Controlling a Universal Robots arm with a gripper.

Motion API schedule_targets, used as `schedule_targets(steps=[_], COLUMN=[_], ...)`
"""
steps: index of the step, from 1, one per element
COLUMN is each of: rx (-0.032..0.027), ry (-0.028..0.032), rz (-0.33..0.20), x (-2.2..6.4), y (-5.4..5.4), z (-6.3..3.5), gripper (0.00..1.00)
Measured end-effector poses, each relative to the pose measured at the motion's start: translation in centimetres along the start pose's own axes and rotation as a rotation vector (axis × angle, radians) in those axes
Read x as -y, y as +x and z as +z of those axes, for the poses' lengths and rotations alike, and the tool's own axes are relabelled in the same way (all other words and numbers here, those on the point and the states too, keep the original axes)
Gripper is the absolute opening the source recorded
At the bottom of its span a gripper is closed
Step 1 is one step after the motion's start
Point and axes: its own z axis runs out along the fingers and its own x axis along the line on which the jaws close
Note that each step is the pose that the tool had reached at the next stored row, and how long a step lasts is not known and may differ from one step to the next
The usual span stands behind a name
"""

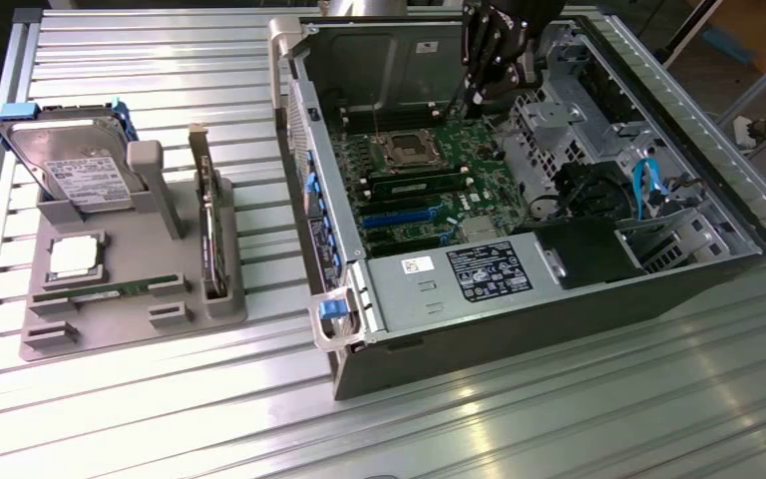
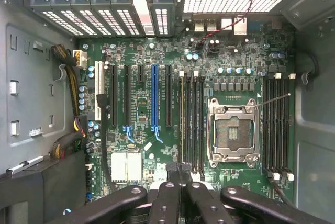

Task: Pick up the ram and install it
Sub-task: 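Press down the ram until it locks into place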

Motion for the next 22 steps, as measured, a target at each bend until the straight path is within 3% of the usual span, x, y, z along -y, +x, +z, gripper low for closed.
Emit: schedule_targets(steps=[3,18,22], rx=[0.0000,0.0000,0.0000], ry=[0.0000,-0.0001,-0.0001], rz=[0.000,0.000,0.000], x=[0.14,3.36,3.69], y=[0.0,0.0,0.0], z=[-0.01,-0.12,-0.12], gripper=[0.11,0.11,0.11])
